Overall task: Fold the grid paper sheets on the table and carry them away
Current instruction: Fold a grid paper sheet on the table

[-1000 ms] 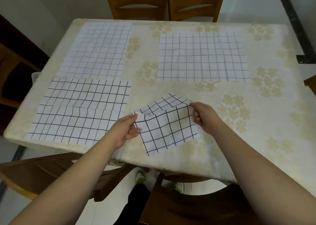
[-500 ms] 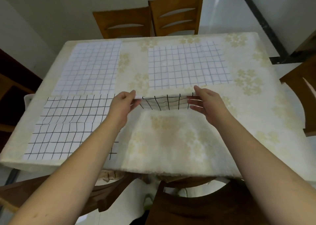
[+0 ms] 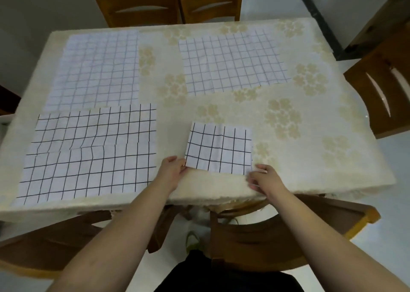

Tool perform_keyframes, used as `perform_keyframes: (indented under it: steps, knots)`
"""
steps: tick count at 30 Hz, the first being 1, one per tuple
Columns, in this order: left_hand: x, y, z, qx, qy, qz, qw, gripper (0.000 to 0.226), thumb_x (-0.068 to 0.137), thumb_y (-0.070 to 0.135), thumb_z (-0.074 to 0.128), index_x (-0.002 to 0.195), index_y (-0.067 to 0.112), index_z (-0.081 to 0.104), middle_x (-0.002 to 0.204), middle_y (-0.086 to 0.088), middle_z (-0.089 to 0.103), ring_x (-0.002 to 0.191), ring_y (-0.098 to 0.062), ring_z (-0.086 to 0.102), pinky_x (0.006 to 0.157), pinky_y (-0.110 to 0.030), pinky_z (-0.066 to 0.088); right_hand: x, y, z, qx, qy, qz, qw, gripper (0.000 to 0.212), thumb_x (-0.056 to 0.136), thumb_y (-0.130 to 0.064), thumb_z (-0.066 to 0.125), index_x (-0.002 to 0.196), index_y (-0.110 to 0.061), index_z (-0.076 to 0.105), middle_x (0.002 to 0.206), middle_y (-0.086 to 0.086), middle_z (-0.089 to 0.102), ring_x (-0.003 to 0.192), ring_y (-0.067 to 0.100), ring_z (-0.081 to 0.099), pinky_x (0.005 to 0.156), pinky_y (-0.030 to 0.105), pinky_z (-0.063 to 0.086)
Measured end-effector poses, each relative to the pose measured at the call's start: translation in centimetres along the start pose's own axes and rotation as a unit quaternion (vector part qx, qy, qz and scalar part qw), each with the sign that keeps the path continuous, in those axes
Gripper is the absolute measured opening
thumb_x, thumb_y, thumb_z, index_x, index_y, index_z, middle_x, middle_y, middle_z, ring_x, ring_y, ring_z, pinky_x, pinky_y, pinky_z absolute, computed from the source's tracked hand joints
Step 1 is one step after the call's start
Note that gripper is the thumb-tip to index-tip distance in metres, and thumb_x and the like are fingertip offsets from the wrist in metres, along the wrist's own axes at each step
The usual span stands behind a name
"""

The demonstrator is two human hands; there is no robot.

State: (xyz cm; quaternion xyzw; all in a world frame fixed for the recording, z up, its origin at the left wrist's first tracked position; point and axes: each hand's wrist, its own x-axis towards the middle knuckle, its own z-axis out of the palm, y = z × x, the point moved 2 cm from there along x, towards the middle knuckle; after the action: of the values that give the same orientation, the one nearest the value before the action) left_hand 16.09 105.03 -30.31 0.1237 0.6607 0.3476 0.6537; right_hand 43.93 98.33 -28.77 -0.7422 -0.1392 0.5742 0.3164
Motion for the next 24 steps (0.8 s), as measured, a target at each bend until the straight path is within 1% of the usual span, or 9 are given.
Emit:
perform_keyframes:
  steps: [4,7,9,10,12,14,16,19,24]
  knots:
    - [0.5,-0.6,-0.4,0.046,0.006,0.011,0.999,0.039,0.091,0.005,0.065,0.127,0.000,0.051,0.115,-0.018,0.059,0.097,-0.025,0.063,0.094,-0.035,0.053,-1.1,0.6,0.1,-0.118,0.056,-0.094,0.987,0.039,0.094,-0.013,0.056,0.131,-0.018,0.045,0.117,0.011,0.058,0.077,0.022,0.059,0.070,0.036,0.051]
    - [0.6,-0.7,-0.3,0.088,0.006,0.019,0.996,0.037,0.091,0.008,0.066,0.125,-0.004,0.055,0.115,-0.018,0.063,0.095,-0.024,0.066,0.089,-0.031,0.055,-1.8,0.7,1.6,-0.237,-0.047,-0.214,0.946,0.037,0.097,-0.024,0.054,0.134,-0.025,0.049,0.113,-0.006,0.059,0.082,0.010,0.056,0.070,0.025,0.047]
    - [0.6,-0.9,-0.2,0.104,0.009,0.020,0.994,0.035,0.093,0.005,0.062,0.125,-0.008,0.055,0.118,-0.021,0.063,0.095,-0.025,0.068,0.090,-0.031,0.055,-2.2,1.1,3.0,-0.279,-0.118,-0.218,0.928,0.039,0.097,-0.030,0.056,0.136,-0.028,0.050,0.115,-0.012,0.058,0.091,0.012,0.060,0.080,0.027,0.051]
    - [0.5,-0.9,-0.2,0.111,0.010,0.020,0.994,0.034,0.094,0.003,0.061,0.125,-0.009,0.054,0.120,-0.023,0.062,0.093,-0.026,0.069,0.090,-0.032,0.055,-2.2,1.2,3.6,-0.261,-0.140,-0.201,0.934,0.038,0.097,-0.029,0.056,0.135,-0.028,0.051,0.119,-0.009,0.059,0.096,0.017,0.063,0.084,0.030,0.053]
    - [0.6,-1.0,-0.3,0.118,0.009,0.023,0.993,0.034,0.095,0.001,0.058,0.127,-0.010,0.052,0.124,-0.025,0.059,0.090,-0.026,0.068,0.089,-0.032,0.055,-2.0,1.4,4.5,-0.148,-0.160,-0.137,0.966,0.034,0.098,-0.024,0.055,0.133,-0.023,0.055,0.123,0.001,0.061,0.105,0.019,0.063,0.088,0.029,0.055]
    - [0.6,-1.0,-0.3,0.122,0.007,0.025,0.992,0.033,0.097,0.001,0.055,0.128,-0.010,0.050,0.127,-0.025,0.057,0.088,-0.026,0.068,0.088,-0.031,0.054,-1.4,1.7,4.7,-0.036,-0.133,-0.066,0.988,0.031,0.100,-0.021,0.053,0.130,-0.016,0.058,0.121,0.009,0.063,0.109,0.019,0.063,0.088,0.030,0.056]
    - [0.4,-0.8,-0.3,0.128,0.007,0.022,0.991,0.032,0.098,0.001,0.053,0.129,-0.009,0.050,0.128,-0.025,0.056,0.089,-0.026,0.068,0.087,-0.030,0.054,-0.9,2.0,4.2,0.016,-0.080,-0.022,0.996,0.029,0.101,-0.020,0.051,0.128,-0.012,0.059,0.115,0.011,0.065,0.103,0.020,0.064,0.087,0.033,0.057]
    - [0.4,-0.6,-0.3,0.124,0.001,0.015,0.992,0.031,0.098,0.001,0.052,0.128,-0.007,0.051,0.127,-0.025,0.057,0.090,-0.026,0.068,0.086,-0.030,0.055,-0.9,2.2,2.8,0.045,-0.034,-0.009,0.998,0.026,0.101,-0.018,0.049,0.124,-0.010,0.059,0.108,0.012,0.067,0.096,0.023,0.066,0.088,0.037,0.057]
    - [0.2,-0.6,-0.5,0.078,-0.015,-0.011,0.997,0.031,0.099,0.006,0.051,0.129,-0.004,0.050,0.123,-0.023,0.060,0.088,-0.023,0.069,0.085,-0.030,0.055,-0.7,1.1,1.0,0.024,-0.011,-0.042,0.999,0.023,0.102,-0.017,0.046,0.116,-0.011,0.063,0.113,0.012,0.066,0.103,0.028,0.068,0.088,0.040,0.057]
